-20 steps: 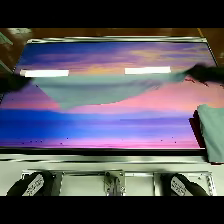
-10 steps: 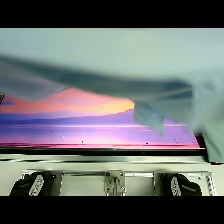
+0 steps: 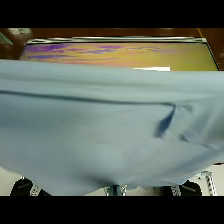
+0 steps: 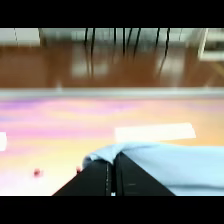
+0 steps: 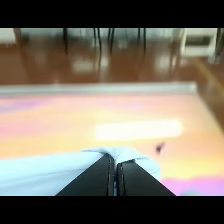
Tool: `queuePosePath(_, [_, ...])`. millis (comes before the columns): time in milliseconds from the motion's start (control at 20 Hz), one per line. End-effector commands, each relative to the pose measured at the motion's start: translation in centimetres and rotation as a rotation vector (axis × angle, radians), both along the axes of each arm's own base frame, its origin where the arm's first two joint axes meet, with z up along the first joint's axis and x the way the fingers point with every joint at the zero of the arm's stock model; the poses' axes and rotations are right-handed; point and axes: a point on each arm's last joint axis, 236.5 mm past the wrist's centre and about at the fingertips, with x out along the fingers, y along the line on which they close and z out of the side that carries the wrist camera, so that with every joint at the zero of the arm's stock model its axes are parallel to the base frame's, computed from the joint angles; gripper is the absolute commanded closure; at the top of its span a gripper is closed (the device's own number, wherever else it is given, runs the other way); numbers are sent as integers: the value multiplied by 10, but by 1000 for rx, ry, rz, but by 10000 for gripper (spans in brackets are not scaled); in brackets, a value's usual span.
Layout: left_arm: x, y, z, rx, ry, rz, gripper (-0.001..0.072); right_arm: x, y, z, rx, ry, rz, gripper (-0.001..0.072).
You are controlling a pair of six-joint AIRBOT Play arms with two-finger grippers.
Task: Fold the shirts.
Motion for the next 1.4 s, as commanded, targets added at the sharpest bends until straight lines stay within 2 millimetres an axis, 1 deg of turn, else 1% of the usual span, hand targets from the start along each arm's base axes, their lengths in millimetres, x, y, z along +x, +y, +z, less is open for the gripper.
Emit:
queuePosePath(0, [43,18,-91,-71,297,5,668,38,-16,-100,141,389,-11,654])
queuePosePath(50, [59,24,-127,-91,395,-3,668,54,-17,-135,191,494,7,654])
queuePosePath(100, [76,30,-169,-122,503,-6,668,73,-16,-174,250,588,26,654])
queuePosePath(150, [94,38,-207,-154,586,0,668,95,-14,-212,316,645,46,654])
queuePosePath(200, [115,46,-243,-198,643,18,668,123,-14,-245,373,650,59,654])
queuePosePath(300, [166,60,-312,-265,710,59,668,181,-20,-297,387,604,52,654])
queuePosePath(350, [188,61,-342,-283,750,65,668,212,-17,-318,384,585,54,654])
queuePosePath(400, [210,59,-369,-293,791,64,668,241,-10,-335,375,561,67,654])
queuePosePath(500, [253,56,-408,-295,822,66,668,295,7,-363,332,494,92,653])
queuePosePath(550, [273,55,-421,-273,821,53,668,321,13,-374,321,443,86,653])
queuePosePath(600, [292,51,-432,-241,816,31,668,341,15,-382,309,393,76,653])
queuePosePath(650, [310,49,-439,-231,801,28,667,360,14,-389,298,337,60,653])
queuePosePath(700, [330,49,-443,-228,773,35,668,373,13,-397,289,299,46,653])
queuePosePath(750, [346,48,-447,-223,745,40,668,382,8,-406,288,273,24,653])
queuePosePath(800, [360,46,-450,-220,717,46,667,387,5,-414,295,267,9,654])
queuePosePath(850, [371,44,-454,-223,700,49,667,388,1,-425,299,277,-3,654])
queuePosePath(950, [377,38,-471,-224,717,46,667,387,1,-445,303,318,-8,653])
queuePosePath(1000, [375,36,-481,-223,742,41,667,384,2,-453,305,343,-6,653])
queuePosePath(1100, [365,30,-500,-227,811,23,667,378,7,-463,310,392,6,653])
queuePosePath(1200, [351,24,-508,-229,882,-5,667,368,10,-463,304,439,26,653])
queuePosePath(1250, [341,23,-508,-229,923,-24,667,360,9,-459,290,470,39,653])
queuePosePath(1350, [318,21,-507,-239,1023,-65,667,332,6,-455,262,583,70,653])
